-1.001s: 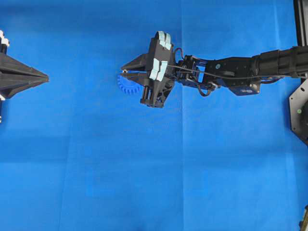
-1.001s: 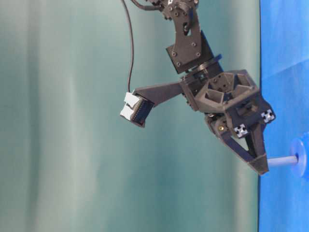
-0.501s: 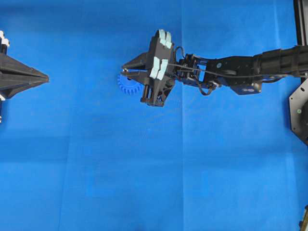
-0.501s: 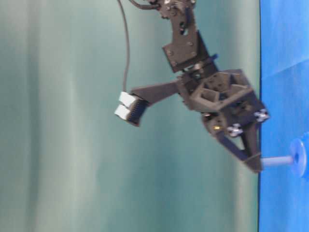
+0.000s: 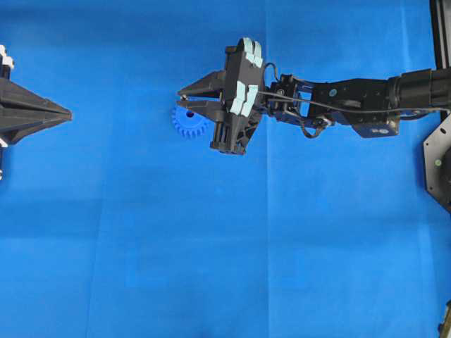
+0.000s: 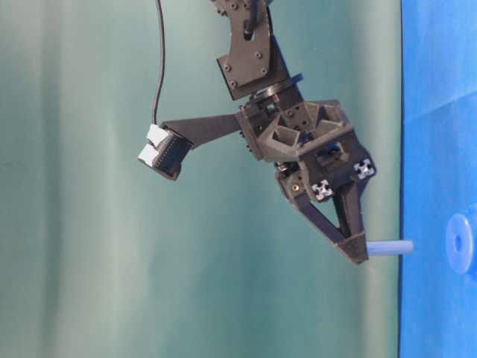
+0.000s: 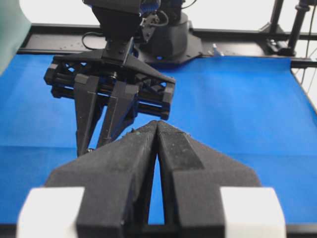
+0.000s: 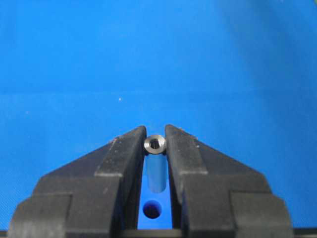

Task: Insert the shaft placed at a random location into the center hole of the small gear at another random location.
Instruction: 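Align the held shaft above the gear's center hole with the right gripper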

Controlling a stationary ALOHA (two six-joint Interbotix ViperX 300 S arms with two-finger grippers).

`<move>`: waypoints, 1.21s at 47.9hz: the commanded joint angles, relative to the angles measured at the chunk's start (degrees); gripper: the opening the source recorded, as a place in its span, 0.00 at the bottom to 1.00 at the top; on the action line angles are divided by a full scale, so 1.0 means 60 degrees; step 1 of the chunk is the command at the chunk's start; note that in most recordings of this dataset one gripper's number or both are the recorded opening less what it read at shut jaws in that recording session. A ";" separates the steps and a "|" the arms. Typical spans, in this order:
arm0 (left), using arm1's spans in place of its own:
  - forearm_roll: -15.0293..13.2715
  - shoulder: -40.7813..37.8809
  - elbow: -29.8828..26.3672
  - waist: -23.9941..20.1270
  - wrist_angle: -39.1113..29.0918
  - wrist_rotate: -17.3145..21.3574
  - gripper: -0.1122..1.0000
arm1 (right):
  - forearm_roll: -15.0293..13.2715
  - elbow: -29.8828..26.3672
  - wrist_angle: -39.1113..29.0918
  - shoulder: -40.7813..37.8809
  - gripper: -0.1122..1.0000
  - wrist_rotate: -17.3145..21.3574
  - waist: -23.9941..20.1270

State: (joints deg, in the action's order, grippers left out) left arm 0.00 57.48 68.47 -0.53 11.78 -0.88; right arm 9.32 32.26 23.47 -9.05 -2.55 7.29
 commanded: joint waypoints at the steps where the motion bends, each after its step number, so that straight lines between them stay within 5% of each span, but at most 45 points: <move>1: 0.0029 -0.0029 -0.0132 -0.0015 0.0044 0.0000 0.10 | 0.0015 -0.0059 0.0132 0.0205 0.13 -0.0015 -0.0015; 39: 0.0029 0.0073 -0.0146 -0.0015 0.0044 0.0000 0.10 | 0.0352 -0.0044 0.0850 -0.0923 0.13 0.0073 -0.0015; 58: 0.0029 0.0073 -0.0132 -0.0015 0.0029 0.0000 0.10 | 0.0249 0.0000 0.0894 -0.0264 0.13 -0.0029 -0.0015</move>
State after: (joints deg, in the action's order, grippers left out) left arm 0.09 58.18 68.55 -0.53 11.78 -0.88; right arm 11.16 32.61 28.39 -13.89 -2.64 7.29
